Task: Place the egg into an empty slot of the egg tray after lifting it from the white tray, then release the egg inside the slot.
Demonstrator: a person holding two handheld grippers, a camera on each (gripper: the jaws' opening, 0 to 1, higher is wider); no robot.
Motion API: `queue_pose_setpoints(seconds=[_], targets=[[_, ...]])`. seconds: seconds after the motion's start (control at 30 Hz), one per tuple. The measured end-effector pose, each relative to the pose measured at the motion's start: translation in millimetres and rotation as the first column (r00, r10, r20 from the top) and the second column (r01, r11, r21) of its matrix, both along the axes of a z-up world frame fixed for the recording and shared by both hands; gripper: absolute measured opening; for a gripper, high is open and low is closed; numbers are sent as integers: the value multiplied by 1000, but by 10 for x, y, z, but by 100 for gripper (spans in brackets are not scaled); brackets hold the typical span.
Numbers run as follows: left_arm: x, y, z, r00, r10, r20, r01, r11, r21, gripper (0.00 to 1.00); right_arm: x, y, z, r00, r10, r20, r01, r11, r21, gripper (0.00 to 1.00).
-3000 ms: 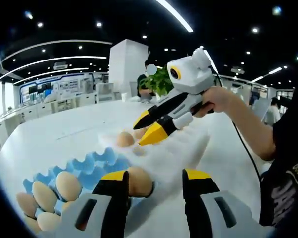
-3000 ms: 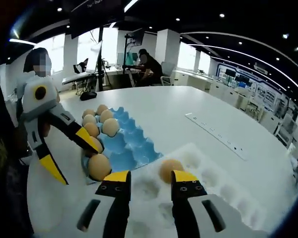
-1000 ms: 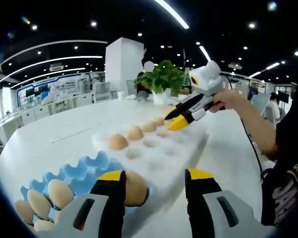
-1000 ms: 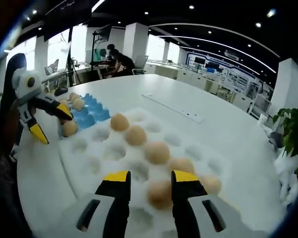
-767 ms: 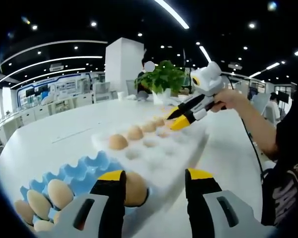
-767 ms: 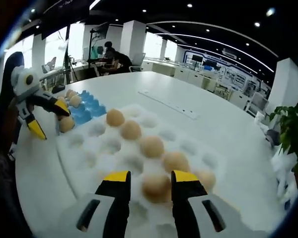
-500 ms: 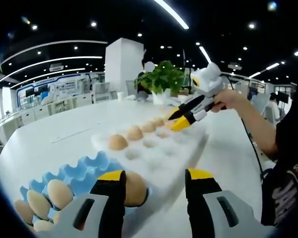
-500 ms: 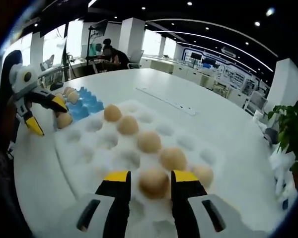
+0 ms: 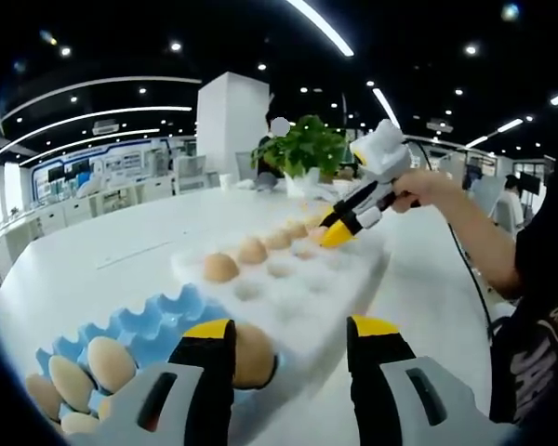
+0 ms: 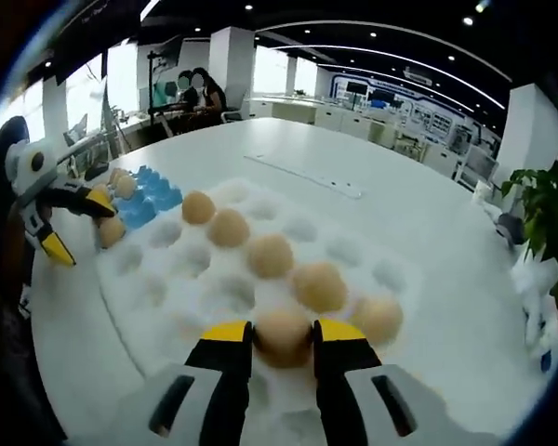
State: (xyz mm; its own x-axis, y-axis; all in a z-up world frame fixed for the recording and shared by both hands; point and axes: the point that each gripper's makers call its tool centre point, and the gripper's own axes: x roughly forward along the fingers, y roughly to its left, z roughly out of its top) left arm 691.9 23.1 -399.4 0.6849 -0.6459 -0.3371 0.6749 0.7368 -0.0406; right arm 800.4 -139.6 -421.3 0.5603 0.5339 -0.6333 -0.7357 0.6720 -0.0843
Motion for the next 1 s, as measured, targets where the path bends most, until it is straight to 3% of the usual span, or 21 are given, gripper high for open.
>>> queue_pose_setpoints(seconds=[0.47,1.0], targets=[[-2,13,-10,1000,0,-2,0,1000,-2,48,47,-13,19,1000,-10,24,10,1000,11,27],[-15,-4,3,1000,-6,-3,7,1000,14,47,-6,108,232,997,20,69,-23,999,45,27]])
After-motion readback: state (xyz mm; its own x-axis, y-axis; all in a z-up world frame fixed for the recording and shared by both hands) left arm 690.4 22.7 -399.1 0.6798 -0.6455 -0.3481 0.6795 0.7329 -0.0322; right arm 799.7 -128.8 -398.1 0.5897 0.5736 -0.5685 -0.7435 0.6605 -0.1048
